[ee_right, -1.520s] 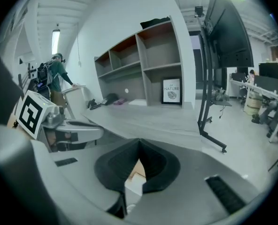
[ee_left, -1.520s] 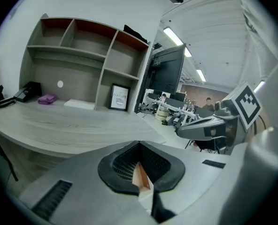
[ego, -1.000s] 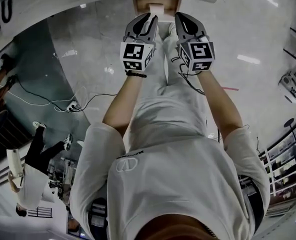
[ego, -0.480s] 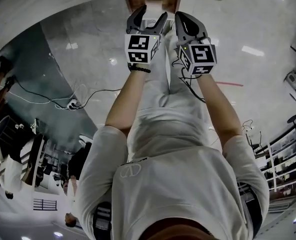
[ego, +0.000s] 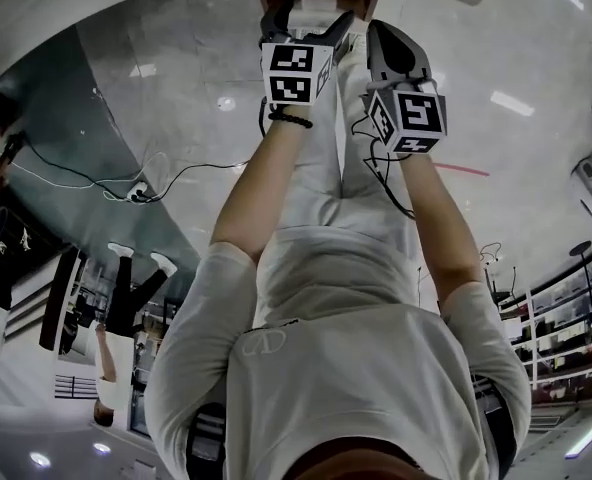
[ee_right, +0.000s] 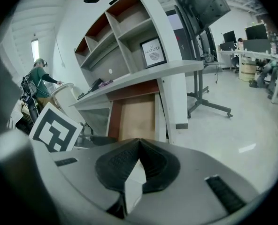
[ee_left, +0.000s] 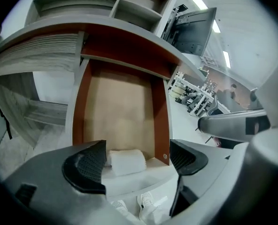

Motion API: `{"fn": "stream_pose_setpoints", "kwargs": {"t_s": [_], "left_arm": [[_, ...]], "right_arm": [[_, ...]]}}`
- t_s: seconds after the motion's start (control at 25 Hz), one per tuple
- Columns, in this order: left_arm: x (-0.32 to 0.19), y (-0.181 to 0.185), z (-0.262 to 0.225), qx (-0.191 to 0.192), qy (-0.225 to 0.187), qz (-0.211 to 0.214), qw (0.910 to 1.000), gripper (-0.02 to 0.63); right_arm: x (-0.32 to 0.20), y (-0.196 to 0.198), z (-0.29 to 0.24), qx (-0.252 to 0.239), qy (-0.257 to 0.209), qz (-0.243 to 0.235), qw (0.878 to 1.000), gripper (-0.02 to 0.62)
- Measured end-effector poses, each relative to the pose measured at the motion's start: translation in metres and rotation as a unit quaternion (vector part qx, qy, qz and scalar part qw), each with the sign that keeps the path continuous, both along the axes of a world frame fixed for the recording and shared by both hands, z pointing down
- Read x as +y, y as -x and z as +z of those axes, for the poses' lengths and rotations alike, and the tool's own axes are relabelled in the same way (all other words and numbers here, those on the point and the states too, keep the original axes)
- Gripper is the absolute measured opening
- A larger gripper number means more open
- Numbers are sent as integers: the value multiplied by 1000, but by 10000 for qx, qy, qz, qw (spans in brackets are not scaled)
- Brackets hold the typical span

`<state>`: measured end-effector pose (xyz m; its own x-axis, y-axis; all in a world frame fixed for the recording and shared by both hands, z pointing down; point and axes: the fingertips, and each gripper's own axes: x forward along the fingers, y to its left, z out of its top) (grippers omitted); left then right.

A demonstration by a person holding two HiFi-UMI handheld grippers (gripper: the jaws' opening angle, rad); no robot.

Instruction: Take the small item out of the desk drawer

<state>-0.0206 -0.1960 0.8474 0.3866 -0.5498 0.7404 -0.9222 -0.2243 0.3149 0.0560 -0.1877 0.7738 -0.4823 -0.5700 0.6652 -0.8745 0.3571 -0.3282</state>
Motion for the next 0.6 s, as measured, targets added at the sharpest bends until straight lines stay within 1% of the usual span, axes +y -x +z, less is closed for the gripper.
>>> {"fn": "stream_pose_setpoints", "kwargs": {"t_s": [0.2, 0.36, 0.6], "left_arm": [[-1, -1, 21, -32, 211, -87, 9997, 428], [-4, 1, 29, -222, 282, -171, 9992, 428], [-2, -2, 37, -422, 450, -145, 9980, 428]], "right_arm": [[7, -1, 14, -8, 101, 14, 9999, -2], [11, -6, 22, -38, 177, 51, 9998, -2], [15, -5, 35, -91, 257, 59, 9996, -2]]}}
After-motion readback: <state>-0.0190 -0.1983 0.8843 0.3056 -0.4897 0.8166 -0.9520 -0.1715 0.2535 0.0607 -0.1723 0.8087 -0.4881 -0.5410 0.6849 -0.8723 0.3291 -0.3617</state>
